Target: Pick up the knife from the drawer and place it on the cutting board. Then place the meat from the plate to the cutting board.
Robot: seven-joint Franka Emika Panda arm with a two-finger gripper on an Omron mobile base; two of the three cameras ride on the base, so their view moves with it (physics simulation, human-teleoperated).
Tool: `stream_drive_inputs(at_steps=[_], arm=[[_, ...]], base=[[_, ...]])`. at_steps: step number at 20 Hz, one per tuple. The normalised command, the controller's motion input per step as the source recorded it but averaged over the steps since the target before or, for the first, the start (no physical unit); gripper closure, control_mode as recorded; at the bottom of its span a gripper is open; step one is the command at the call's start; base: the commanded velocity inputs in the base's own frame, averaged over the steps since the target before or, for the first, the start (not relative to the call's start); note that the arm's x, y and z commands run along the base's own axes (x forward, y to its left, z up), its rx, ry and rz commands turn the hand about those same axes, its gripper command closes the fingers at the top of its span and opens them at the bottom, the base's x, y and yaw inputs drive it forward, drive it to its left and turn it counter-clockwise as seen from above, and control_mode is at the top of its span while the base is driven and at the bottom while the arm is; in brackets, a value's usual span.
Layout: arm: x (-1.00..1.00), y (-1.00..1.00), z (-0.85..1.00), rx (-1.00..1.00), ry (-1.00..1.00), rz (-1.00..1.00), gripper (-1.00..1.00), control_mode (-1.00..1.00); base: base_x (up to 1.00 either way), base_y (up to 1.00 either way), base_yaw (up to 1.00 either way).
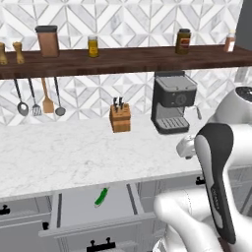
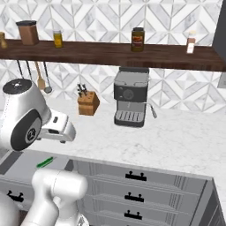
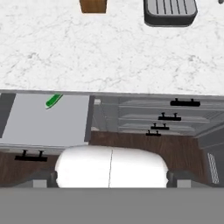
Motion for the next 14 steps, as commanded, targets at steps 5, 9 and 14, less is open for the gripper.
stream_drive_inputs(at_steps=[5, 9, 14], arm=[[0.0, 0.0, 0.0, 0.0, 0.0, 0.0, -1.0, 1.0], [0.0, 0.0, 0.0, 0.0, 0.0, 0.0, -1.0, 1.0], [0.0, 0.0, 0.0, 0.0, 0.0, 0.0, -1.0, 1.0]], base=[[-0.25, -0.84, 0.29], [-0.04, -0.11, 0.51], [-0.07, -0.04, 0.6]])
